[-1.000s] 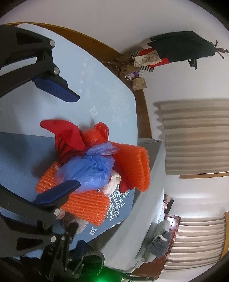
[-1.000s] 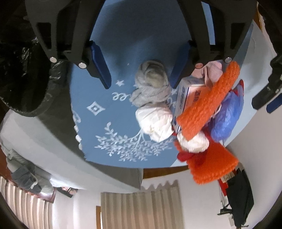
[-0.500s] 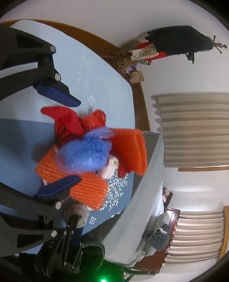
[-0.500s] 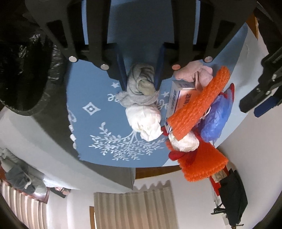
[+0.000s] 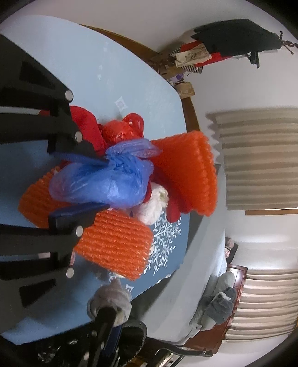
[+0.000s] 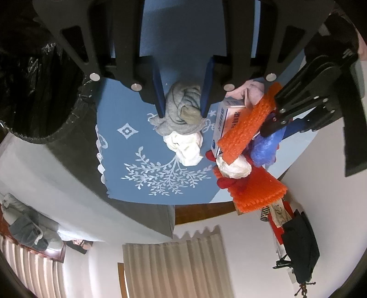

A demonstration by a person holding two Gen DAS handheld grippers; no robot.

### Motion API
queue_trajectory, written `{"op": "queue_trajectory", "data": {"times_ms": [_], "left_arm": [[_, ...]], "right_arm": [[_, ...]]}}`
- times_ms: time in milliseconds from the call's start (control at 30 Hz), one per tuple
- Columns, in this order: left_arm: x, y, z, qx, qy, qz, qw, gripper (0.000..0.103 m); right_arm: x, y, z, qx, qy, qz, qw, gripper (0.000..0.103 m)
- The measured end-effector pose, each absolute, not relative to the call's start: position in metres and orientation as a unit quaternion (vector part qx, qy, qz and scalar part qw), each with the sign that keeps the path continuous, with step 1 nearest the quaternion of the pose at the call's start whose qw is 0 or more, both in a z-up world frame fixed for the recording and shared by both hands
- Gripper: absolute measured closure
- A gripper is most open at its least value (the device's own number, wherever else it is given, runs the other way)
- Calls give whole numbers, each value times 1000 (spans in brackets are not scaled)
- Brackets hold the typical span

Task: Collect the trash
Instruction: 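Carry the blue bag and grey cloth to the bin and open both tools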

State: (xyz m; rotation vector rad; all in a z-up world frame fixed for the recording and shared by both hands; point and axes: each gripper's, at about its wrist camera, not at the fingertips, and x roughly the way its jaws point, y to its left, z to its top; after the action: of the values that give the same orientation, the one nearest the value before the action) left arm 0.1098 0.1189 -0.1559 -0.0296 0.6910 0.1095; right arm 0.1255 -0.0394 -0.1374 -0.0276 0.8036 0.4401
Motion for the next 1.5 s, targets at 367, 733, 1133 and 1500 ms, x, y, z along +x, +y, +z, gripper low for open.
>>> {"op": "queue_trajectory", "data": {"times_ms": [367, 733, 1133, 1500], "left_arm": [[81, 124, -115, -26, 290, 49, 955, 84], [71, 82, -79, -25, 268, -17, 963, 84], [54, 68, -114, -7, 319, -40, 947, 84], [51, 82, -126, -11, 327, -15, 945, 84]], "right_arm": [[110, -49, -112, 1, 358, 218, 908, 73], [88, -83, -75, 14, 316, 214, 924, 83], [87, -100, -131, 23, 380, 204, 902, 66], [101, -64, -179, -13, 424, 214, 880, 42]]}}
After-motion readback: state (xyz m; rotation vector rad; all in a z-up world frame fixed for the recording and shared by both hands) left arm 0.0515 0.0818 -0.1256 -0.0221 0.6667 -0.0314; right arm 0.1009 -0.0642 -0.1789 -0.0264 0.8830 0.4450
